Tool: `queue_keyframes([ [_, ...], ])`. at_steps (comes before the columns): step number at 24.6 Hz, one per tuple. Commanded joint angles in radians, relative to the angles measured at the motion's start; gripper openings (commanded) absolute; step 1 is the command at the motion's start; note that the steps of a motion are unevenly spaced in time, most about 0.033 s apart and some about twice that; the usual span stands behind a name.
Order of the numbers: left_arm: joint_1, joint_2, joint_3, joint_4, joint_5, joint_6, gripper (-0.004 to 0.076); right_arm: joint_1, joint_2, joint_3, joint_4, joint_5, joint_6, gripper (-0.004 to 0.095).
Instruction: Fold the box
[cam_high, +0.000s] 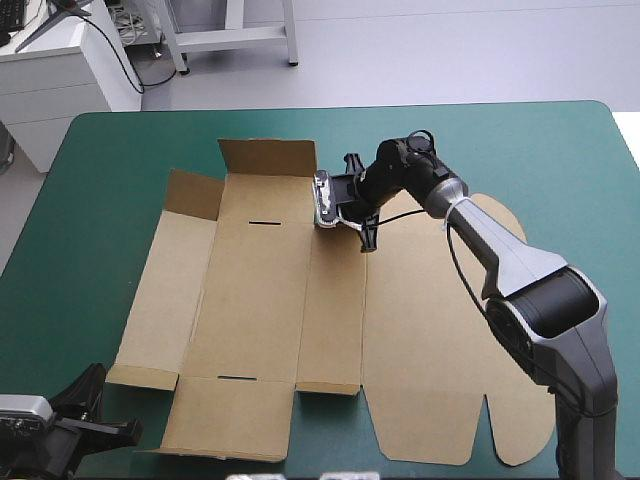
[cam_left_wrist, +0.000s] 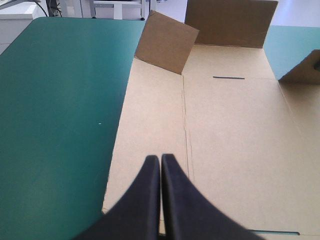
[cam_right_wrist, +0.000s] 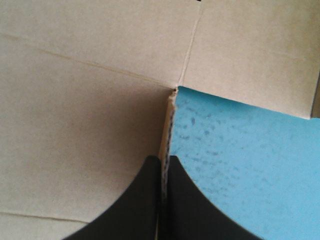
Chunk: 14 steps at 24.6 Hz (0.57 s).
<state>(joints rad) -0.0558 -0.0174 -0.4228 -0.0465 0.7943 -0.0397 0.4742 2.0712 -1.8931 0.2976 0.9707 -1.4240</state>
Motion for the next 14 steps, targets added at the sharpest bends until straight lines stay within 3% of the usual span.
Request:
queue_keyframes([
  [1,-0.002,-0.006,-0.019,-0.006,-0.076,0.001,-0.0008,-0.001,-0.061,-0.032,0.073,-0.063,0.019,0.0097],
  [6,-0.002,-0.006,-0.019,-0.006,-0.076,0.001,-0.0008,-0.001,-0.061,-0.032,0.093,-0.098,0.042,0.0505],
  [7,-0.002,-0.006,-0.019,-0.006,-0.076,0.001,-0.0008,-0.001,-0.065,-0.032,0.093,-0.102,0.1,0.067],
  [8,-0.002,-0.006,-0.019,-0.006,-0.076,0.001,-0.0008,-0.001,-0.067,-0.032,0.091,-0.102,0.132,0.0706],
  [10,-0.002,-0.006,-0.019,-0.006,-0.076,0.001,-0.0008,-0.001,-0.081,-0.032,0.082,-0.104,0.254,0.0714],
  [11,-0.002,-0.006,-0.017,-0.006,-0.081,0.001,-0.0008,-0.001,-0.1,-0.032,0.053,-0.104,0.436,0.0659],
  [12,-0.002,-0.006,-0.017,-0.006,-0.081,0.001,-0.0008,-0.001,-0.111,-0.032,0.029,-0.104,0.521,0.0618],
  [13,-0.002,-0.006,-0.015,-0.006,-0.083,0.001,-0.0008,-0.001,-0.134,-0.032,-0.046,-0.104,0.763,0.0458],
  [14,-0.002,-0.006,-0.014,-0.006,-0.085,0.001,-0.0008,-0.001,-0.146,-0.032,-0.089,-0.104,0.881,0.0346],
])
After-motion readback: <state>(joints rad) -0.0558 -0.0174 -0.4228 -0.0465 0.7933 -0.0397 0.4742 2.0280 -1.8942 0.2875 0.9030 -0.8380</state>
